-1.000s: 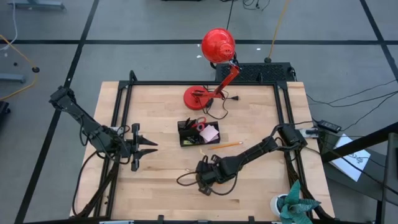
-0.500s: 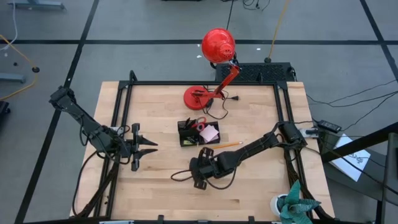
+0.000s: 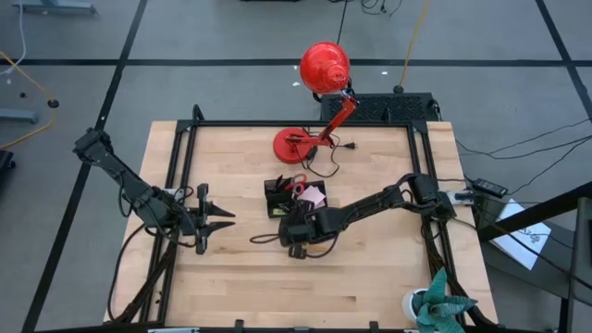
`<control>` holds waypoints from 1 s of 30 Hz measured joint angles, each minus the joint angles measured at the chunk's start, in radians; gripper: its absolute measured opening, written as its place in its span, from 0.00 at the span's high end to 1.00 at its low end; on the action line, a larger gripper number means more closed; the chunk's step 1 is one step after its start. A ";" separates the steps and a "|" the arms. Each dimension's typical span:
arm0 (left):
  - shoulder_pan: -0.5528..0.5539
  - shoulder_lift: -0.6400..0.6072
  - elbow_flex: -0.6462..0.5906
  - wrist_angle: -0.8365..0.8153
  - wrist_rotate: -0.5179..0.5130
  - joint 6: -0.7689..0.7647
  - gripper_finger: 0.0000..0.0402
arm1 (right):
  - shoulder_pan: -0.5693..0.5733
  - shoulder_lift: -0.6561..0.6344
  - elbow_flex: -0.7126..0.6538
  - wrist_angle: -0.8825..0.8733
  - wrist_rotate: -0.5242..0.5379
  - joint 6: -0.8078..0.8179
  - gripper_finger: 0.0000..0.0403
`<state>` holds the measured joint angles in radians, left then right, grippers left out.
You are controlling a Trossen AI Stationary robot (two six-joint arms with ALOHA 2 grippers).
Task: Pick and place office supplies into organizer
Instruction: Put the bottom yellow pencil into the desk organizer
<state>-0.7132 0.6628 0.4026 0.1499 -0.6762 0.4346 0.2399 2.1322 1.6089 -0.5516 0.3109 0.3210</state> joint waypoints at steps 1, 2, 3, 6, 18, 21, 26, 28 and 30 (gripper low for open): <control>0.000 0.000 0.000 -0.009 -0.005 0.001 0.77 | -0.002 0.000 0.000 0.010 -0.025 -0.001 0.71; 0.000 0.000 0.000 -0.015 -0.005 0.000 0.77 | -0.004 0.000 0.000 0.020 -0.046 0.002 0.71; 0.000 0.000 0.000 -0.017 -0.005 0.000 0.77 | -0.004 0.000 0.001 0.023 -0.058 0.009 0.71; 0.000 0.000 0.000 -0.019 -0.005 0.000 0.77 | -0.004 0.000 0.001 0.026 -0.094 0.055 0.71; 0.000 0.000 0.000 -0.019 -0.005 -0.001 0.77 | -0.002 -0.001 0.001 0.058 -0.139 0.113 0.59; 0.000 0.000 0.000 -0.019 -0.005 -0.001 0.77 | -0.002 0.000 0.001 0.077 -0.159 0.113 0.58; 0.000 0.000 0.000 -0.019 -0.005 -0.001 0.77 | -0.002 0.035 0.001 0.080 -0.160 0.108 0.58; 0.000 0.000 0.000 -0.020 -0.005 -0.001 0.77 | -0.003 0.058 0.001 0.085 -0.176 0.104 0.58; 0.000 0.000 0.000 -0.020 -0.005 -0.002 0.77 | -0.003 0.069 0.004 0.085 -0.182 0.106 0.58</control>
<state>-0.7128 0.6624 0.4026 0.1299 -0.6815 0.4326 0.2369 2.2015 1.6131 -0.4668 0.1291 0.4266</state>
